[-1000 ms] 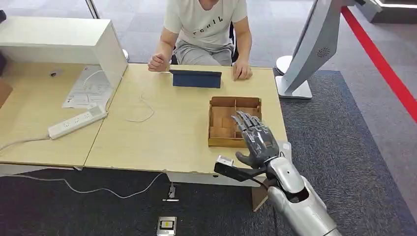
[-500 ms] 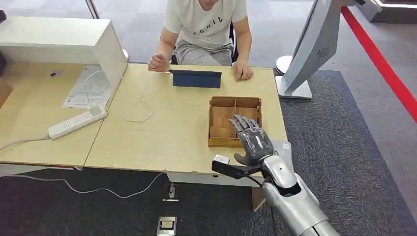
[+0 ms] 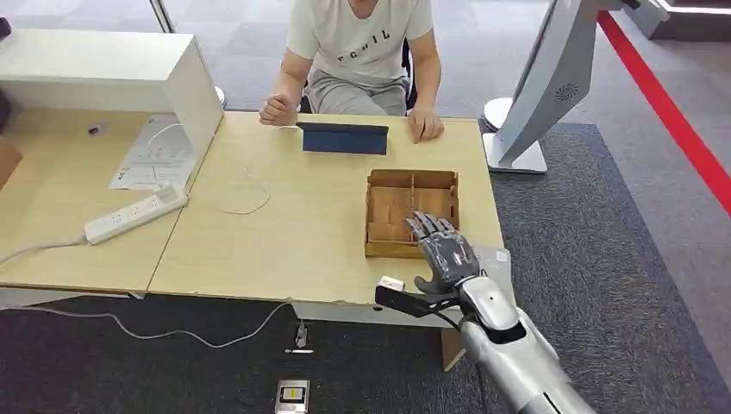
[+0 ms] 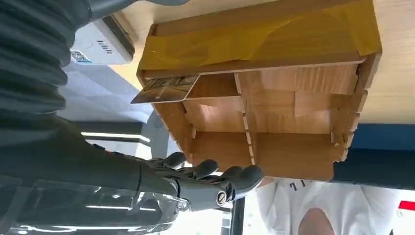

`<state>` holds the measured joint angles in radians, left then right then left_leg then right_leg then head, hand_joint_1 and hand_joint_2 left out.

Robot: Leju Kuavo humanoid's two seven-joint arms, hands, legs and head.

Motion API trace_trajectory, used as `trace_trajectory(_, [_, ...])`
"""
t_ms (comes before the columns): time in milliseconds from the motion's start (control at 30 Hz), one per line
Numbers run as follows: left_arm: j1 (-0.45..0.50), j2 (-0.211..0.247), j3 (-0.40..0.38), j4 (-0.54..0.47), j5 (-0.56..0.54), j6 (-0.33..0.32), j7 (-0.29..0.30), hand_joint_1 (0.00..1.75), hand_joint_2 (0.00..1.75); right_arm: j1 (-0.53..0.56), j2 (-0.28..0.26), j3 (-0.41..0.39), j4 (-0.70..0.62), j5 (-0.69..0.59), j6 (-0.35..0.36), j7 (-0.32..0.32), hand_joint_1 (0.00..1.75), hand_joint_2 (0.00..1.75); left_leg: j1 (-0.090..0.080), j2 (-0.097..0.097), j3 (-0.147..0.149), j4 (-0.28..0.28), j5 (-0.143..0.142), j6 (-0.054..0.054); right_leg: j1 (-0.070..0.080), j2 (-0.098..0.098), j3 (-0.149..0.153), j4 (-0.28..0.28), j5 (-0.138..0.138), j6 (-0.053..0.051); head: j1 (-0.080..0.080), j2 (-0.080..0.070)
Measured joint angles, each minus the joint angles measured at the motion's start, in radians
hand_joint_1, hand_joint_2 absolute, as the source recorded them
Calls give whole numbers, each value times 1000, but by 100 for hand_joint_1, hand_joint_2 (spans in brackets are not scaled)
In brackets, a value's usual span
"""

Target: Pass the card to the sensor for recognition and then transmit it.

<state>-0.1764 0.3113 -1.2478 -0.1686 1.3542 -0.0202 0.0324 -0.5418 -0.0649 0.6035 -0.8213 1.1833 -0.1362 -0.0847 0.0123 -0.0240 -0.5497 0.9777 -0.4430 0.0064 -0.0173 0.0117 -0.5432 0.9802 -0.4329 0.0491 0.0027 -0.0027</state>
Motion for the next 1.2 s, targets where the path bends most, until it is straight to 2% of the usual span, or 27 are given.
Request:
trace_trajectory(533, [0,1,0,0,-3,5,22,0,0,-72,1,1,125,26,-33,-14,0,175,0,0,0,0,0,0,0,0,0,0,0,0,0,0])
trace_trajectory(900, [0,7,0,0,-20,-19,-6,0,0,-73,-2,2,185,13,-34,7,0,175,0,0,0,0,0,0,0,0,0,0,0,0,0,0])
trace_trajectory(1200, [1,18,0,0,-25,-33,-8,0,0,-105,-19,-2,206,10,-36,8,0,175,0,1,0,0,0,0,0,0,0,0,0,0,0,0])
